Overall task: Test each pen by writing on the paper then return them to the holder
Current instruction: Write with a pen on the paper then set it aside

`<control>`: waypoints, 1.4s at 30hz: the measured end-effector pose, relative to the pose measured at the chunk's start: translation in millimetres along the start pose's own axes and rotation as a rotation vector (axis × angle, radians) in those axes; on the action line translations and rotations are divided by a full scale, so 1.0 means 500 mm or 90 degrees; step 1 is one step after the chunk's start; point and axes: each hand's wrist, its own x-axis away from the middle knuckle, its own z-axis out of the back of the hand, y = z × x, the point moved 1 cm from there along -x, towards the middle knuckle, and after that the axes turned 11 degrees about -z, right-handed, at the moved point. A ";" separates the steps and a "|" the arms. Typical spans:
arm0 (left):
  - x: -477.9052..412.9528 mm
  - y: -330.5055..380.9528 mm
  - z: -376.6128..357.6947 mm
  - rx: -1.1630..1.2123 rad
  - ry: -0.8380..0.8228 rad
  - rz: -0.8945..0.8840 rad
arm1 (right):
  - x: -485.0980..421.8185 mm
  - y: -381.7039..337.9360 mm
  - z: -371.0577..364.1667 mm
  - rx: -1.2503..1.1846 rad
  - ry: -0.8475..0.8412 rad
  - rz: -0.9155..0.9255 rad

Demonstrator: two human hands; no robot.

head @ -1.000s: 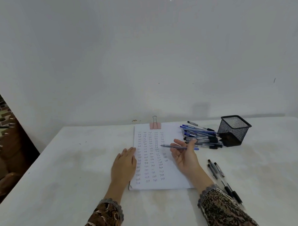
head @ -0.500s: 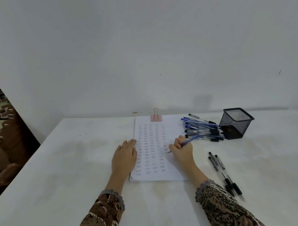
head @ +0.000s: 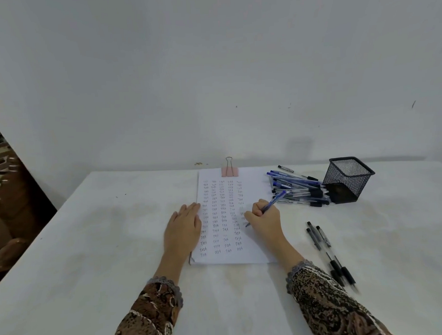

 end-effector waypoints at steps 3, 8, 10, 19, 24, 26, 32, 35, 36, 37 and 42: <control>0.000 -0.001 -0.001 0.002 0.002 0.000 | -0.002 0.001 0.001 0.000 -0.015 -0.009; 0.000 0.002 0.001 0.002 0.010 0.003 | -0.001 0.001 0.005 0.006 0.005 -0.007; 0.001 0.001 0.001 0.004 0.010 0.002 | 0.000 -0.002 0.005 0.013 0.014 0.004; 0.000 -0.003 -0.003 0.014 0.008 -0.002 | 0.000 0.000 0.007 0.015 0.030 0.006; -0.001 -0.003 -0.003 0.015 0.007 0.002 | 0.002 -0.002 0.007 0.022 0.022 0.002; 0.000 -0.005 -0.003 0.012 0.010 0.000 | 0.000 -0.003 0.009 0.021 0.040 0.004; -0.001 -0.007 -0.006 0.012 0.009 -0.004 | -0.002 0.001 0.009 0.018 0.035 -0.006; -0.002 -0.008 -0.006 0.011 0.011 -0.006 | -0.003 0.003 0.005 0.012 0.035 0.004; -0.002 -0.008 -0.006 0.012 0.010 -0.006 | -0.004 0.003 0.005 0.008 0.041 -0.004; -0.002 -0.008 -0.007 0.013 0.008 -0.005 | -0.006 0.004 0.005 -0.015 0.041 -0.018; -0.002 -0.008 -0.008 0.017 0.014 -0.004 | -0.012 0.002 0.031 -0.454 -0.015 -0.204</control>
